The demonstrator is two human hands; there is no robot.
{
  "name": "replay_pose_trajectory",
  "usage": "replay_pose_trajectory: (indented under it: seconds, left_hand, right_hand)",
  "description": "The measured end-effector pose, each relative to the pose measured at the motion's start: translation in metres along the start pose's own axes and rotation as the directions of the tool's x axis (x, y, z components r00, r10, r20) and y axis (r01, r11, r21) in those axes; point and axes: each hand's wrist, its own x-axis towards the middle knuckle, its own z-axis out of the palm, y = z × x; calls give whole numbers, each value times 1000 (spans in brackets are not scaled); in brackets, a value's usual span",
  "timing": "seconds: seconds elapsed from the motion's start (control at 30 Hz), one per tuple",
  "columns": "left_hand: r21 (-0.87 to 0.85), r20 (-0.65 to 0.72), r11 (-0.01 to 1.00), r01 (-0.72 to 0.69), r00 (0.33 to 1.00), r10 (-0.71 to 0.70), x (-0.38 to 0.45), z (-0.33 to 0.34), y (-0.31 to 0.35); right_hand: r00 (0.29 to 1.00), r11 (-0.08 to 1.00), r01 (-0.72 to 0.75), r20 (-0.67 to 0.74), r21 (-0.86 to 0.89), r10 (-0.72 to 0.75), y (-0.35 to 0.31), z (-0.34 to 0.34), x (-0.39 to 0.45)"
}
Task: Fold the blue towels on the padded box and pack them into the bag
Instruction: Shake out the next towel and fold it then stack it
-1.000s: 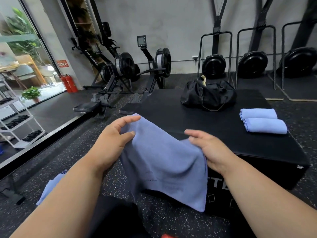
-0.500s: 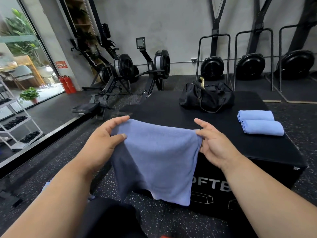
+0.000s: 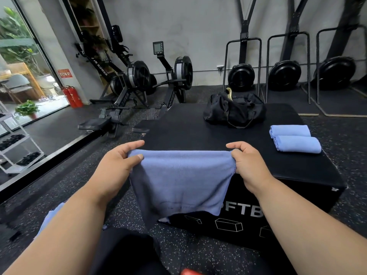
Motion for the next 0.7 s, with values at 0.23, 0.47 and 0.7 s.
replay_pose_trajectory:
  seconds: [0.23, 0.47, 0.7]
  left_hand:
    - [-90, -17, 995, 39, 999, -40, 5, -3, -9]
    - [-173, -59, 985, 11, 998, -22, 7, 0, -6]
    - [-108, -68, 994, -15, 998, 8, 15, 13, -4]
  right_hand:
    - [994, 991, -63, 100, 121, 51, -7, -5, -1]
    - [994, 971, -75, 100, 228, 54, -9, -14, 4]
    - [909, 977, -202, 359, -65, 212, -3, -7, -5]
